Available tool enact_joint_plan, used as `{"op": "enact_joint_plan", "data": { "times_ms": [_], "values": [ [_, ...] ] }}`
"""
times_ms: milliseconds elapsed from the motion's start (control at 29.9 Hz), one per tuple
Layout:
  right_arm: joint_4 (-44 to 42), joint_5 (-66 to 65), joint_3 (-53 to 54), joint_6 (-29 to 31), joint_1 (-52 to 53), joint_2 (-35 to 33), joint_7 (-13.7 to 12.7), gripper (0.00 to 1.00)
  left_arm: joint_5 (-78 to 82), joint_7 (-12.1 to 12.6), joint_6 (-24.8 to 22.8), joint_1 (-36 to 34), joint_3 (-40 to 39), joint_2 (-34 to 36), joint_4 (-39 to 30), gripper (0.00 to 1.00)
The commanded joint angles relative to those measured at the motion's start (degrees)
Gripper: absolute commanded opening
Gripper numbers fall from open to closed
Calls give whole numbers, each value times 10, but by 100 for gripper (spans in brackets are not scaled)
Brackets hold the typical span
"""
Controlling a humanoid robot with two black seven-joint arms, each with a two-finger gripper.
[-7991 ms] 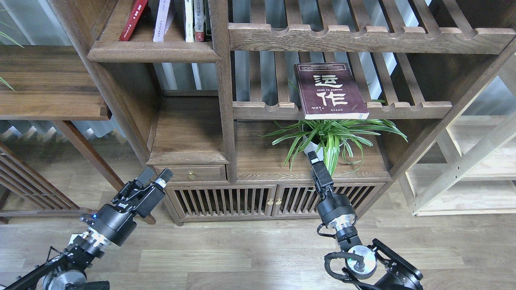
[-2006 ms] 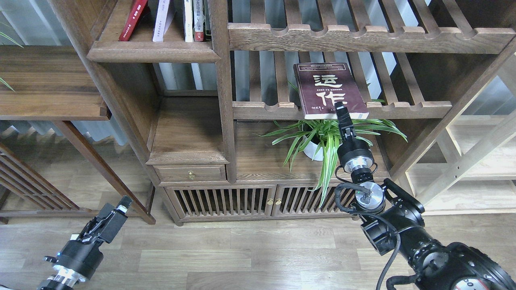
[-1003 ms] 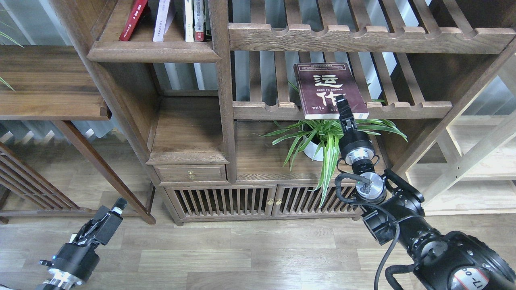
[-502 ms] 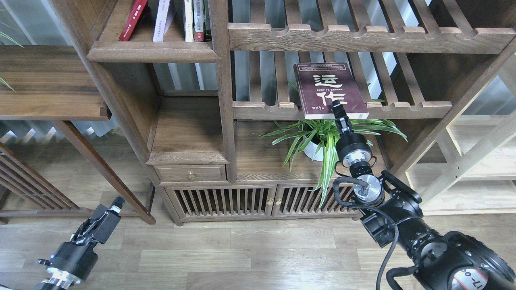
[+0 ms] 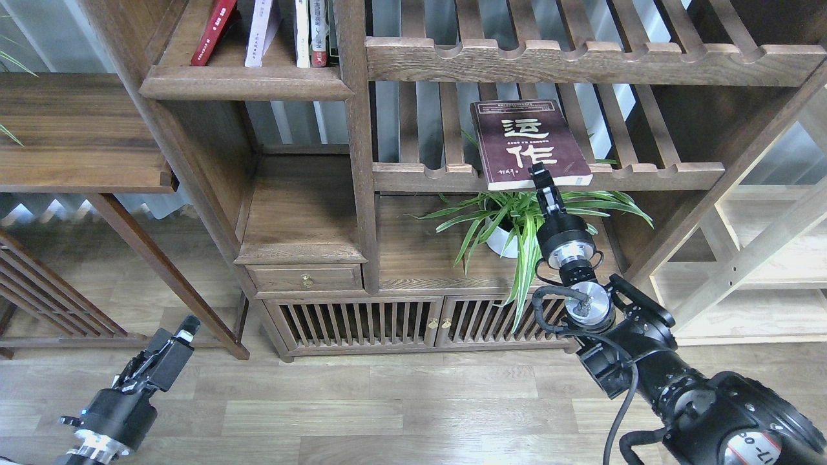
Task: Organize books on shelf
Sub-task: 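Raise the right gripper up to the bottom edge of the red book, then tip the red book off the shelf toward the robot with the right gripper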
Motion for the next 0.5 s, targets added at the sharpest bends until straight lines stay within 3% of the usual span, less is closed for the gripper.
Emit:
{"op": "enact_joint_plan", "data": {
  "times_ms": [0, 468],
  "values": [
    [3, -1, 0, 7, -7, 0, 1, 25, 0, 0, 0, 0, 0, 0, 1, 99],
    [90, -2, 0, 14, -75, 0, -1, 25, 0, 0, 0, -2, 4, 0, 3, 99]
  ]
}}
